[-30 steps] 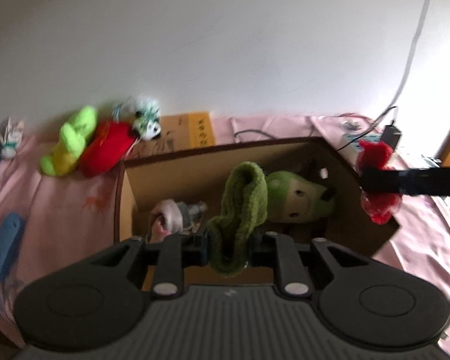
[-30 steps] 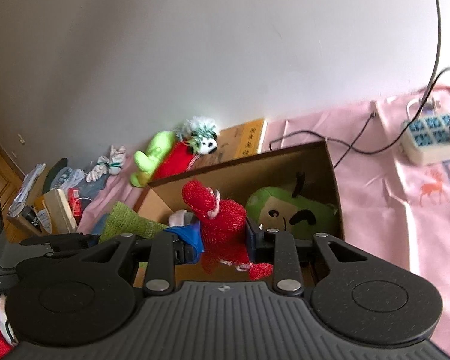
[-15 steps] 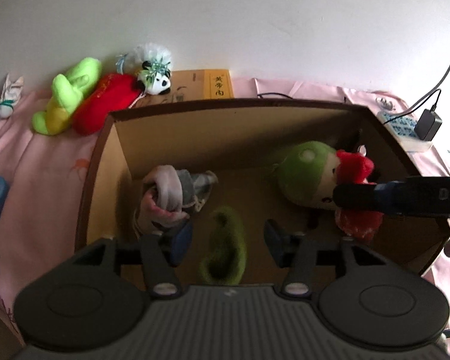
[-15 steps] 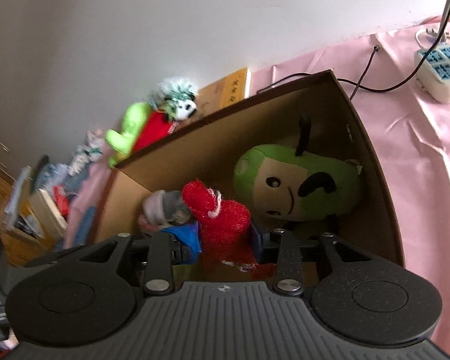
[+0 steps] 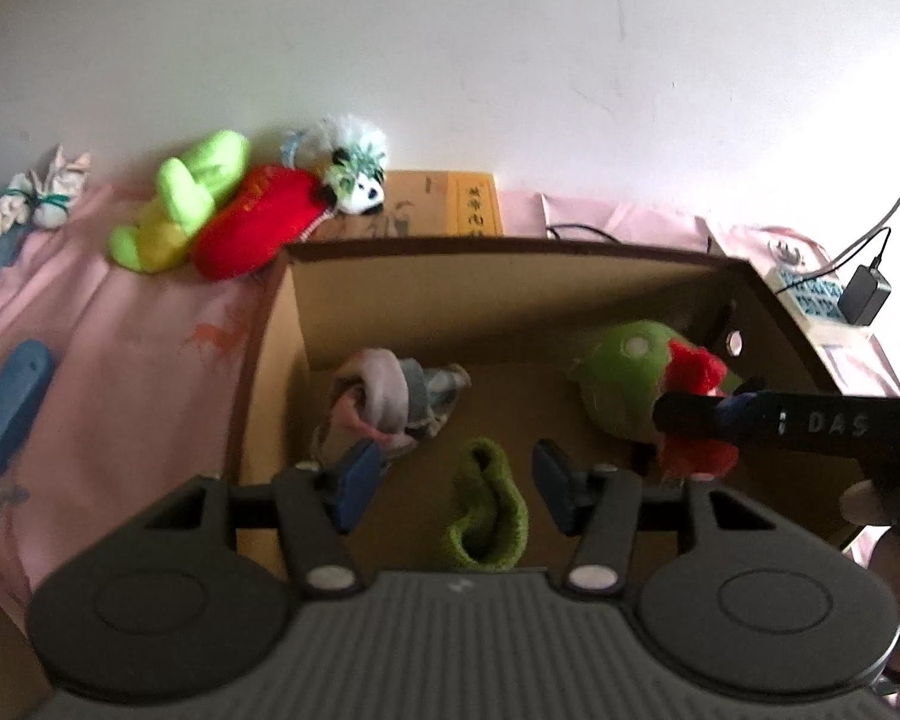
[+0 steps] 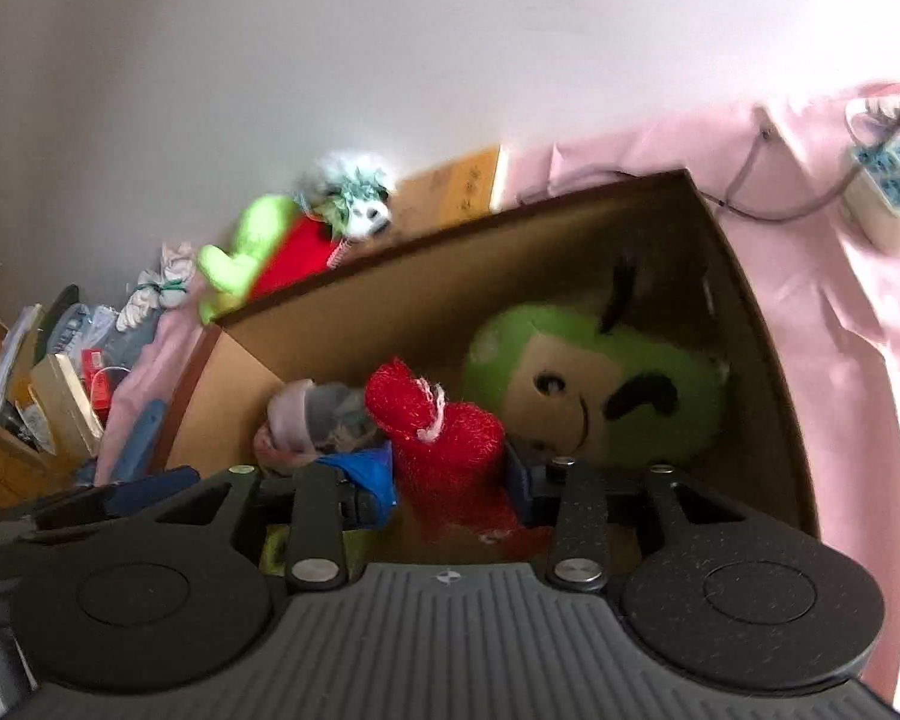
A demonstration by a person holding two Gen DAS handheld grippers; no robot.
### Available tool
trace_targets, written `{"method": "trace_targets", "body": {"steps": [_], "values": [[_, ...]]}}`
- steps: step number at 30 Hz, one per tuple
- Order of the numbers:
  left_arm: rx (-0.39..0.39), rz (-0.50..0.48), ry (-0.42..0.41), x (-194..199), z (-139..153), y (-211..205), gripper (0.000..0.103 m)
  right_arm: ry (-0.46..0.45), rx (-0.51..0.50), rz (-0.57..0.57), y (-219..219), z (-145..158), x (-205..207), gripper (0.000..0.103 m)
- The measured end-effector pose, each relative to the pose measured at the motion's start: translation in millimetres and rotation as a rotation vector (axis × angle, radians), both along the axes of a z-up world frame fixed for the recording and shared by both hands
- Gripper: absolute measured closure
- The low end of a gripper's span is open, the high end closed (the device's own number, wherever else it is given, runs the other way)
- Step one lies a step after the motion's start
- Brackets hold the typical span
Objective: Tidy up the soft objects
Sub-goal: 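Open the right tool to drop the red knit toy into the box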
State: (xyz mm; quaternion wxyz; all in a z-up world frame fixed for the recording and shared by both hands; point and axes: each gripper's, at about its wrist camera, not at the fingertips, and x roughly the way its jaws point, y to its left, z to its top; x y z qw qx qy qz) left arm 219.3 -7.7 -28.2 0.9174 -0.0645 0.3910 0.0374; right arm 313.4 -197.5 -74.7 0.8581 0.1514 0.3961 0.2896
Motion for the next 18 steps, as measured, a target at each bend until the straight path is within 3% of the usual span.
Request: {"method": "trace_targets", "body": {"steps": [1, 2, 3, 4, 6, 8, 9, 10, 11, 13, 14, 16, 18], "values": [[-0.003, 0.003, -0.006, -2.3, 2.4, 0.0, 0.046, 0.040, 0.037, 0.014, -2.2, -1.1, 1.6, 0.082], [-0.007, 0.006, -0.012, -5.4, 4.4, 0.2, 0.046, 0.036, 0.002, 0.002, -0.3, -0.2, 0.2, 0.082], [-0.012, 0.008, -0.017, -8.6, 6.4, 0.1, 0.046, -0.026, -0.099, -0.028, 4.8, 3.8, -5.2, 0.080], [-0.013, 0.011, -0.019, -10.4, 8.0, -0.3, 0.046, -0.056, -0.114, -0.037, 6.6, 6.0, -7.6, 0.080], [-0.006, 0.014, -0.028, -16.4, 11.3, -1.9, 0.046, 0.027, 0.009, 0.008, -2.8, 3.3, -3.9, 0.082], [0.005, 0.014, -0.039, -22.7, 14.7, -3.8, 0.046, -0.078, -0.164, -0.033, 7.5, 9.1, -12.3, 0.079], [0.008, 0.015, -0.041, -25.6, 15.9, -4.6, 0.045, -0.083, -0.132, -0.037, 2.7, 10.3, -14.2, 0.079], [0.008, 0.017, -0.044, -28.6, 16.9, -5.0, 0.045, 0.014, 0.010, -0.004, -7.0, 6.4, -8.7, 0.080], [0.006, 0.017, -0.047, -31.8, 18.0, -4.7, 0.045, 0.081, 0.058, -0.001, -11.7, 2.9, -5.6, 0.082], [-0.002, 0.024, -0.048, -36.4, 19.4, -3.9, 0.045, -0.068, -0.181, -0.076, -0.9, 9.9, -17.7, 0.079], [-0.006, 0.028, -0.046, -39.1, 20.1, -3.8, 0.045, -0.072, -0.164, -0.075, -4.2, 10.0, -19.4, 0.079], [-0.013, 0.029, -0.051, -44.8, 21.8, -3.7, 0.045, 0.083, 0.000, -0.031, -16.8, 3.7, -13.1, 0.081], [-0.013, 0.031, -0.057, -50.9, 23.9, -3.6, 0.045, -0.028, -0.132, -0.082, -14.7, 11.1, -23.9, 0.078]]}}
